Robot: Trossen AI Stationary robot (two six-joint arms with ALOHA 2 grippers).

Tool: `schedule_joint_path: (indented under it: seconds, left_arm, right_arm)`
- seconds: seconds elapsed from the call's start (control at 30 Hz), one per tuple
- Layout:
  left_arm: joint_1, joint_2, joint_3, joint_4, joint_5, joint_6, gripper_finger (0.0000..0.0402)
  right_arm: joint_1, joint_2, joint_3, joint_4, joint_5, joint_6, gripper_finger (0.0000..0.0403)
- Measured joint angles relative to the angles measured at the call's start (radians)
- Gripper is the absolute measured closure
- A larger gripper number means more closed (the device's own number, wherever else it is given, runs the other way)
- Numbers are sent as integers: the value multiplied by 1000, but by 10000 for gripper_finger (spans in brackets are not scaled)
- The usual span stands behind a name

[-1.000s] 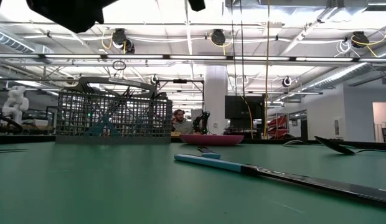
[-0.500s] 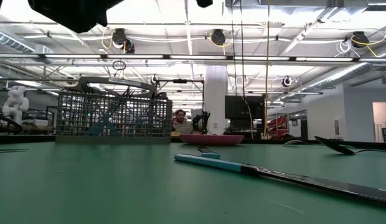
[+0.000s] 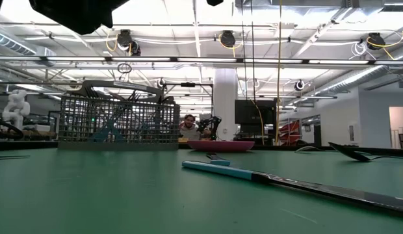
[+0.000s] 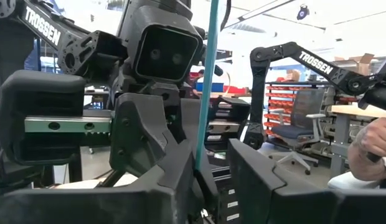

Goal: Sort silverware
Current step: Put the blue spoon into the gray silverware holder

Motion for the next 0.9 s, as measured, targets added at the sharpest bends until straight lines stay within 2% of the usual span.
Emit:
schedule_joint_path:
  seconds: [0.27, 0.57, 0.7, 0.9]
  left_arm:
    - [1, 0, 0, 1, -6, 2, 390]
    - [0, 0, 0, -1, -16, 2, 398]
    - [0, 0, 0, -1, -20, -1, 399]
    - [1, -1, 0, -8, -44, 0, 400]
  right_arm:
    - [-2, 0, 0, 0, -4, 2, 402]
    - [-2, 0, 0, 0, -39, -22, 400]
    - [-2, 0, 0, 4, -40, -28, 364]
    - [0, 0, 0, 0, -18, -66, 271]
